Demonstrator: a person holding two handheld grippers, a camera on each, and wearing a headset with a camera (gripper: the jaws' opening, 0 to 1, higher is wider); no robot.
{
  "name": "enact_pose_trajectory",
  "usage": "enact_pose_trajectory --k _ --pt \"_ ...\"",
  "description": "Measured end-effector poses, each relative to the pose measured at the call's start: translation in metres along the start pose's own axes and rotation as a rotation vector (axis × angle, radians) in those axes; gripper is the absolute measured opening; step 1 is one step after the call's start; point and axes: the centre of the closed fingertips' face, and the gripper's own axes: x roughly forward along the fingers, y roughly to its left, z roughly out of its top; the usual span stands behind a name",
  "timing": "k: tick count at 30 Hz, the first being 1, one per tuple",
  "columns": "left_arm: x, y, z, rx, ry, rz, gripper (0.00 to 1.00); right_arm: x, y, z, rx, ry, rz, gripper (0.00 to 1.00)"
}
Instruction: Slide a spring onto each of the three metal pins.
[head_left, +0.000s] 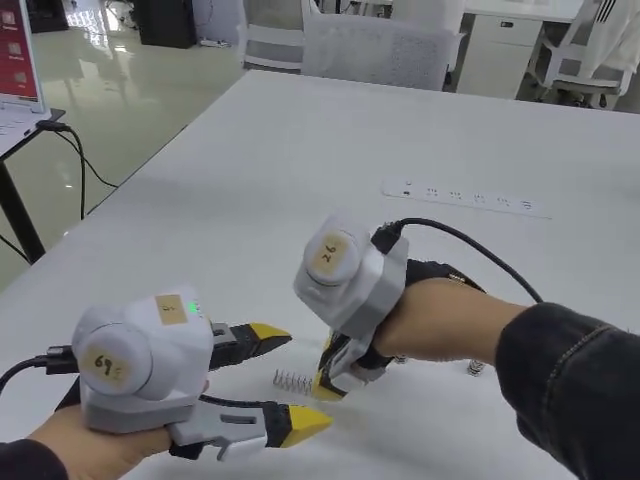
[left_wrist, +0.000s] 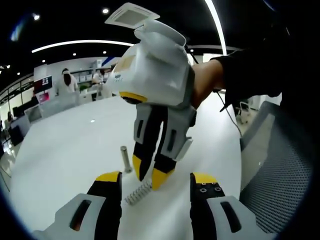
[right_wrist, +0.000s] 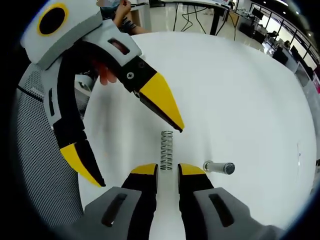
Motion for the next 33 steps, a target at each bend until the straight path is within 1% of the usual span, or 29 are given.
enact_pose_trajectory --k 4,7,9,12,15,17,21,23,26,29,33 --pt "0.0 0.0 0.0 0.002 0.001 -0.002 0.49 0.005 0.0 -0.002 -0.008 0.015 -0.007 0.13" --pt "0.0 0.001 0.0 0.002 0.002 0.0 0.49 0.006 0.001 -0.001 -0.01 0.016 -0.008 0.13" --pt "0.0 0.001 0.0 0.002 0.002 0.001 0.49 0.006 -0.001 -0.001 -0.02 0.014 -0.016 0.11" --pt "0.0 0.001 0.0 0.003 0.004 0.0 0.49 0.005 -0.001 -0.003 -0.034 0.029 -0.018 0.08" --pt "0.001 0.001 0.0 0.005 0.007 -0.001 0.48 0.004 0.002 -0.004 -0.018 0.03 -0.004 0.08" --pt "0.001 0.001 -0.001 0.005 0.01 -0.003 0.48 0.0 0.003 -0.006 -0.021 0.034 -0.003 0.08" --pt "0.002 0.0 -0.003 0.008 0.019 -0.011 0.47 -0.012 0.008 -0.008 -0.034 0.038 0.007 0.08" --pt "0.003 -0.001 -0.003 0.009 0.021 -0.017 0.47 -0.02 0.011 -0.009 -0.039 0.035 0.015 0.08" --pt "0.004 -0.004 -0.003 0.016 0.024 -0.031 0.45 -0.034 0.018 -0.01 -0.046 0.028 0.041 0.08" --pt "0.005 -0.007 -0.002 0.024 0.024 -0.049 0.41 -0.048 0.023 -0.014 -0.059 0.032 0.059 0.08" --pt "0.006 -0.012 0.0 0.041 0.02 -0.074 0.35 -0.064 0.028 -0.018 -0.081 0.038 0.066 0.08"
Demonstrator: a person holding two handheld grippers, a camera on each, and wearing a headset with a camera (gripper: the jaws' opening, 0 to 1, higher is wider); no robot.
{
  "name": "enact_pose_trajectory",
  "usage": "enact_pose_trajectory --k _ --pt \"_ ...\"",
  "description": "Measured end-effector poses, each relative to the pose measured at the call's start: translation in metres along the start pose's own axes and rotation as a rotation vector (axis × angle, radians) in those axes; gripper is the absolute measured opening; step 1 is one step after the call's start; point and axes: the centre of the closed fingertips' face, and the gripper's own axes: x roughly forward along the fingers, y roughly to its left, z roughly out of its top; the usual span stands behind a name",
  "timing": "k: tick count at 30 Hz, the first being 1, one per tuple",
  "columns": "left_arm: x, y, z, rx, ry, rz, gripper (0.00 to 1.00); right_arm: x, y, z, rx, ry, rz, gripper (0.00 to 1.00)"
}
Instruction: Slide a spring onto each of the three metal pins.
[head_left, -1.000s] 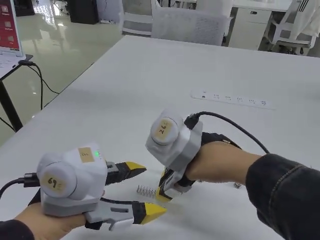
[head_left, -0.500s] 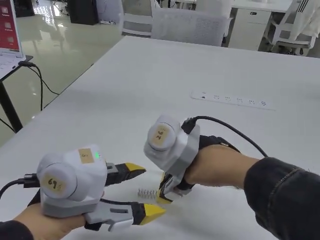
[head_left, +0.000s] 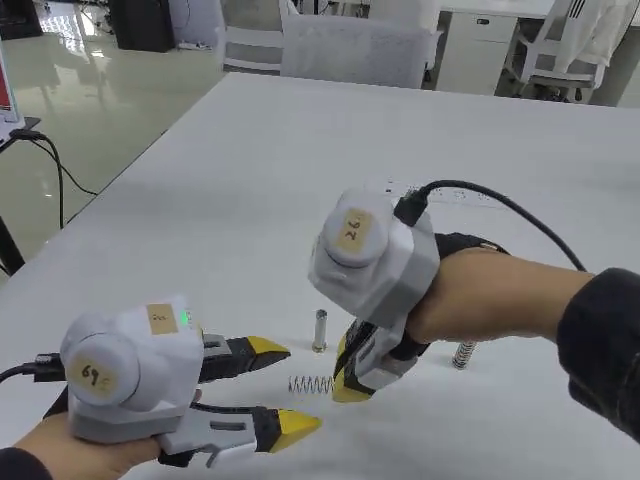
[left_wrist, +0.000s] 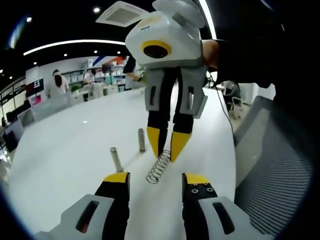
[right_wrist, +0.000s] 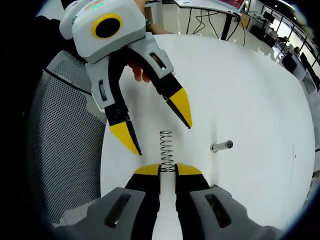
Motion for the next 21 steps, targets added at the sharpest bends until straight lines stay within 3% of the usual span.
enact_pose_trajectory --k 10,21 --pt "0.004 -0.02 0.018 0.063 -0.021 -0.09 0.22 -0.015 0.012 -0.01 -0.047 0.046 0.002 0.08" --pt "0.009 -0.027 0.021 0.13 -0.013 -0.118 0.05 -0.019 0.016 -0.012 -0.05 0.05 0.004 0.08"
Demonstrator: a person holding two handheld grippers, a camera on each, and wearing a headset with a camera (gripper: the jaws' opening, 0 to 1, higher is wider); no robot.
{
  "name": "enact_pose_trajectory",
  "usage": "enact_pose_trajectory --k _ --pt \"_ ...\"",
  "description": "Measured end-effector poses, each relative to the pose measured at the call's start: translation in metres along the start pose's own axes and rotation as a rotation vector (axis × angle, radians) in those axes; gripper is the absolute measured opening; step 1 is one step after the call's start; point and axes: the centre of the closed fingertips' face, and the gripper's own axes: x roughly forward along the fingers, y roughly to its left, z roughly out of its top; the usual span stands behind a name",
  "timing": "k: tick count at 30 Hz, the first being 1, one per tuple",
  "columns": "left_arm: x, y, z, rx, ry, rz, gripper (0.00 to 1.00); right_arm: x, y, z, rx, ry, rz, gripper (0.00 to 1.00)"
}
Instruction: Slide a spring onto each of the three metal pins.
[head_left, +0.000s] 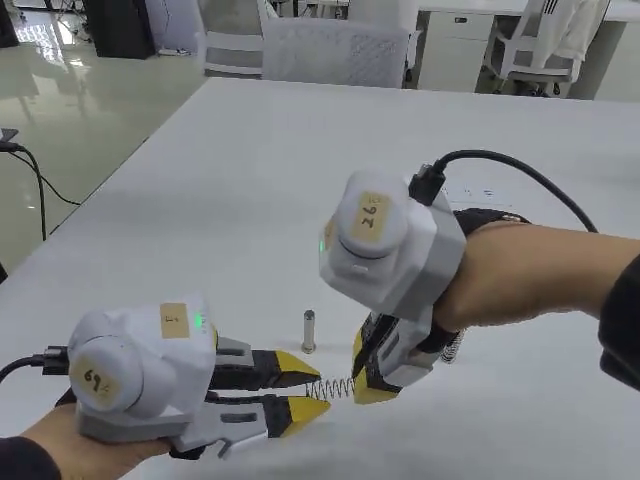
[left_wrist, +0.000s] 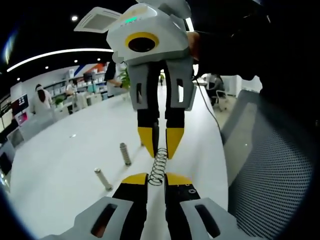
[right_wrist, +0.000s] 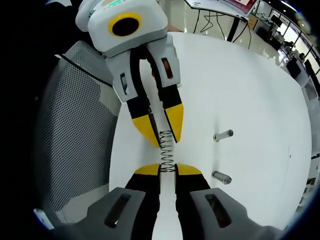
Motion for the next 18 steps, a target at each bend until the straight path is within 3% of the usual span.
enact_pose_trajectory --k 5,18 --pt "0.001 0.0 -0.002 0.011 0.007 0.0 0.04 -0.005 0.001 0.003 -0.009 0.001 -0.009 0.08" --pt "0.0 0.002 -0.002 -0.001 0.009 0.008 0.03 -0.022 0.002 0.026 -0.045 -0.063 -0.039 0.08"
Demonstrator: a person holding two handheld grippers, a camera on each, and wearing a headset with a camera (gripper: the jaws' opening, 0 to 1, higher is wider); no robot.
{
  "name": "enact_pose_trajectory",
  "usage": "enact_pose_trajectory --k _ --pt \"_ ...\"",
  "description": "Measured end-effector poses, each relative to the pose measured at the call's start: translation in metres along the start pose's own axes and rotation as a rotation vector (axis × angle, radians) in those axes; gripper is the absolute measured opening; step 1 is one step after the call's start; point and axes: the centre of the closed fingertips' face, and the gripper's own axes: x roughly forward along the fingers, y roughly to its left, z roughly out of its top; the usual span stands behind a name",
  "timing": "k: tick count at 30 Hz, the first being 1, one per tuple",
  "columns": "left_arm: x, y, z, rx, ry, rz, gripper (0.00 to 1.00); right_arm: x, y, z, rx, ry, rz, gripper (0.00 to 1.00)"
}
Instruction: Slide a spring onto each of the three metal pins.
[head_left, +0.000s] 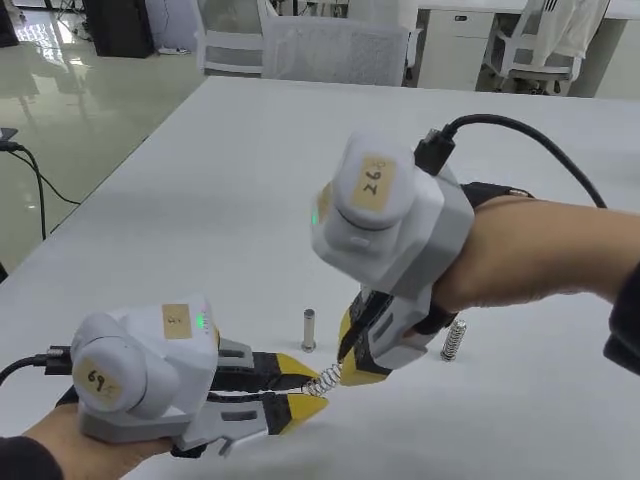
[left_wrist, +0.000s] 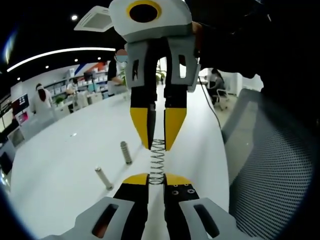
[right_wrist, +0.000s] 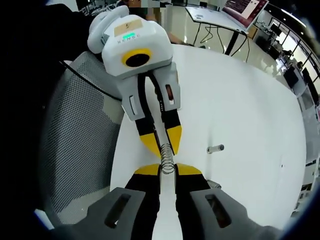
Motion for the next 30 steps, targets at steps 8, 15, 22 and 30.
enact_pose_trajectory --k 8,15,22,30 --pt "0.0 0.0 0.004 0.001 -0.016 0.004 0.03 -0.005 0.0 0.01 -0.026 -0.021 -0.015 0.08" --pt "0.0 0.0 0.006 -0.001 -0.026 0.003 0.02 -0.007 0.001 0.019 -0.039 -0.039 -0.019 0.08" --pt "-0.001 0.001 0.006 -0.01 -0.029 0.007 0.02 -0.006 0.001 0.019 -0.039 -0.039 -0.013 0.09" --pt "-0.001 0.001 0.008 -0.018 -0.038 0.003 0.02 0.002 0.002 0.017 -0.029 -0.037 0.002 0.11"
